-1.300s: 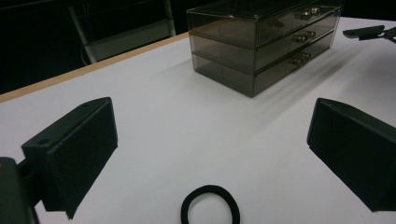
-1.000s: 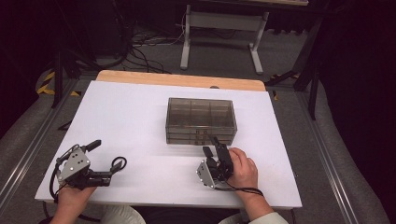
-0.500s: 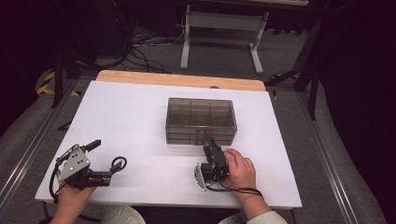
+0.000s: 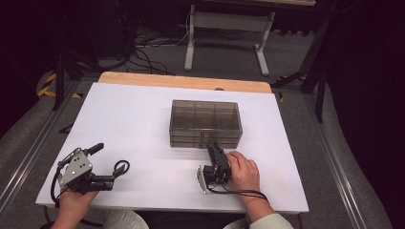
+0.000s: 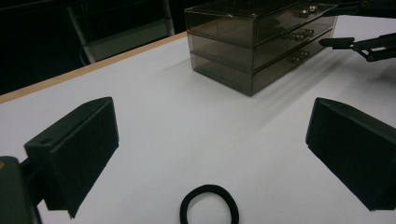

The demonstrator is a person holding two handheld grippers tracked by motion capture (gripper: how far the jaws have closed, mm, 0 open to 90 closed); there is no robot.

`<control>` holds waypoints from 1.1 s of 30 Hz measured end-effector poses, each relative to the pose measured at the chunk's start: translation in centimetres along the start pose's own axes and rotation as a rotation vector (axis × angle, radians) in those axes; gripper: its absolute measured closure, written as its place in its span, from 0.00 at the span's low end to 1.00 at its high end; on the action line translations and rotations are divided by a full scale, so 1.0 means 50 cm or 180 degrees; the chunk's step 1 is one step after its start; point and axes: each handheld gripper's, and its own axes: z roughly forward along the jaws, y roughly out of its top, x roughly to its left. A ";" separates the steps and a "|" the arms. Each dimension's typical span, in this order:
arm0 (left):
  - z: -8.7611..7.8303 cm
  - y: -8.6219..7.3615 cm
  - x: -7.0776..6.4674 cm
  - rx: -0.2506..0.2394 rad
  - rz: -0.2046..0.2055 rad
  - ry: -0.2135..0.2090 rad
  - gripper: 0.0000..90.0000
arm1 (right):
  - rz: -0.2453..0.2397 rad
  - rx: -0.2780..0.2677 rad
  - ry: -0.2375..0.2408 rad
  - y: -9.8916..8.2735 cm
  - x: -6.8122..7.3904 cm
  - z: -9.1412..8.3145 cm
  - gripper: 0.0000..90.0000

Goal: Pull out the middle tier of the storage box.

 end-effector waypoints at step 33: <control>0.002 0.000 -0.002 0.0010 0.0002 -0.0010 0.04 | 0.0004 0.0064 -0.0014 0.007 0.013 0.028 0.90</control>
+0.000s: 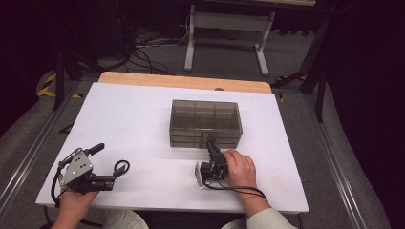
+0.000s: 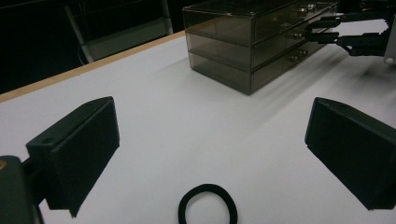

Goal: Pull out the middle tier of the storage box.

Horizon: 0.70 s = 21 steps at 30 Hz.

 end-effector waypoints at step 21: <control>-0.002 0.000 0.002 -0.0013 0.0013 0.0028 0.04 | -0.0044 -0.0002 0.0034 0.000 -0.004 -0.002 0.90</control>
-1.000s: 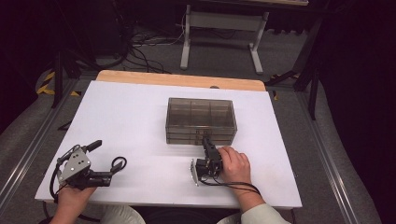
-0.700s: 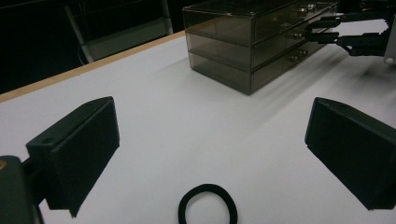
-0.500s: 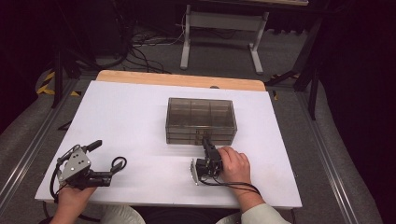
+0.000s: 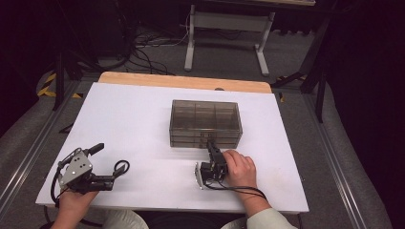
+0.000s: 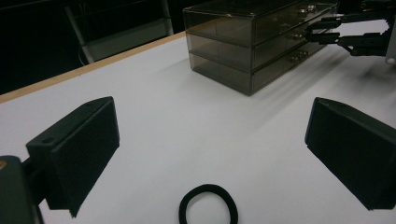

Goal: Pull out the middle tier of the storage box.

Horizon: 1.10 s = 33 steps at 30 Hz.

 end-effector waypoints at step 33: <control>-0.004 0.001 0.001 -0.0017 -0.0014 -0.0012 0.04 | 0.0008 -0.0029 0.0082 0.004 -0.001 -0.052 0.90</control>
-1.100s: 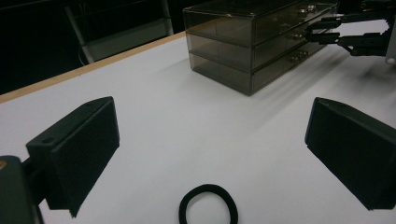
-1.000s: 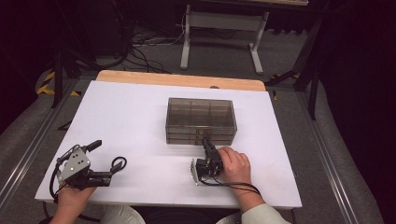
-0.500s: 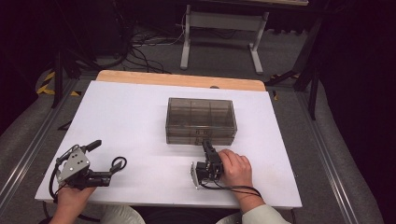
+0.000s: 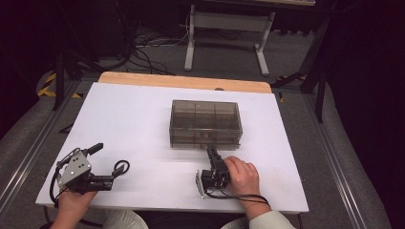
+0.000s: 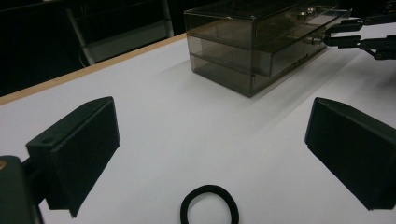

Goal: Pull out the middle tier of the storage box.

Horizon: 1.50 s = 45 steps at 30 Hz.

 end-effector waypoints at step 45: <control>0.003 0.001 0.000 -0.0005 0.0001 -0.0015 0.04 | 0.0216 -0.0317 0.0002 -0.018 -0.024 -0.040 0.68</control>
